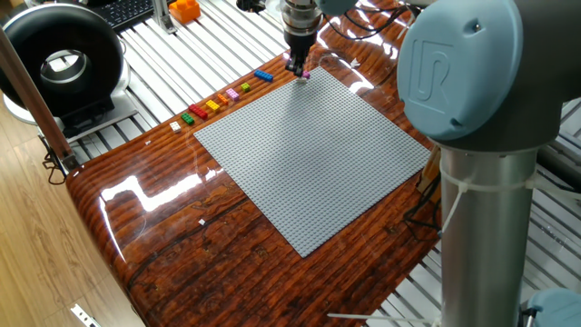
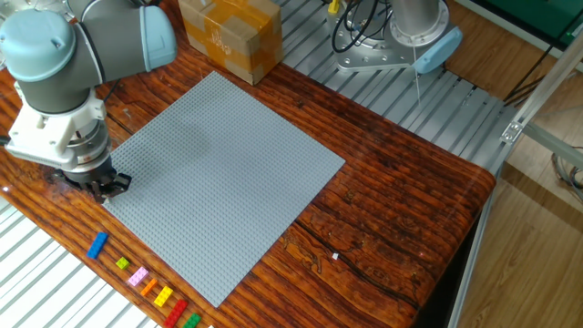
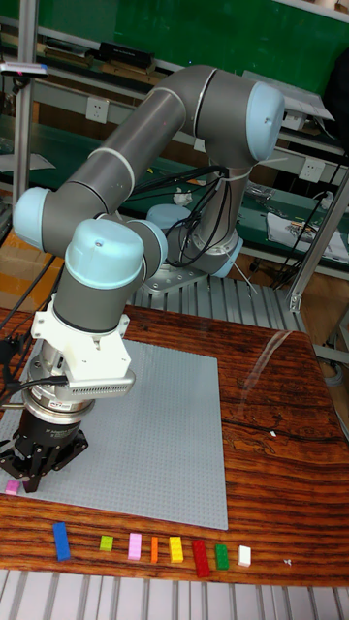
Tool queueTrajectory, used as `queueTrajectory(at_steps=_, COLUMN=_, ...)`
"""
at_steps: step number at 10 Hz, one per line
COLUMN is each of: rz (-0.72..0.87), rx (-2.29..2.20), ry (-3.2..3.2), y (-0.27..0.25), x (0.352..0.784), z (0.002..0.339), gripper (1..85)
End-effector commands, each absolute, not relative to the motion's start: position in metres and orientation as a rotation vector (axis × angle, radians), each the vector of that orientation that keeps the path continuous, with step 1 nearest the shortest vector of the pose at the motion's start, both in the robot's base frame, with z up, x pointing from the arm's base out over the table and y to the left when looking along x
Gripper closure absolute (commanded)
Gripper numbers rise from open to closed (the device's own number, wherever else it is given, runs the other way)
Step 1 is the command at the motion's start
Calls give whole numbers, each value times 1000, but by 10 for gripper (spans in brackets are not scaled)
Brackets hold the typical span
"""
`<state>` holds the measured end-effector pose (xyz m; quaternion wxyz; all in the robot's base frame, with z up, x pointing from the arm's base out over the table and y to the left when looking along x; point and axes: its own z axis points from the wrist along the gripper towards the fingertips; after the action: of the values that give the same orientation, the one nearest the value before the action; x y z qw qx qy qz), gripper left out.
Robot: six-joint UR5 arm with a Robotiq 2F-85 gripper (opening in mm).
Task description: Build with small Lego blocks
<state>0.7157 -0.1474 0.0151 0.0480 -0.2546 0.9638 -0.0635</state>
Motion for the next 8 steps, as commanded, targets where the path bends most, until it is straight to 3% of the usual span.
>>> queueTrajectory(at_steps=1, rz=-89, rx=-859, ry=2912, y=-130, x=713, z=15, gripper=743)
queueTrajectory(at_steps=3, rz=-120, rx=-877, ry=2945, y=-138, x=705, z=14, gripper=607)
queueTrajectory(at_steps=5, rz=-125, rx=-885, ry=2947, y=-139, x=705, z=14, gripper=533)
queueTrajectory(at_steps=8, rz=-149, rx=-889, ry=2948, y=-143, x=705, z=15, gripper=530)
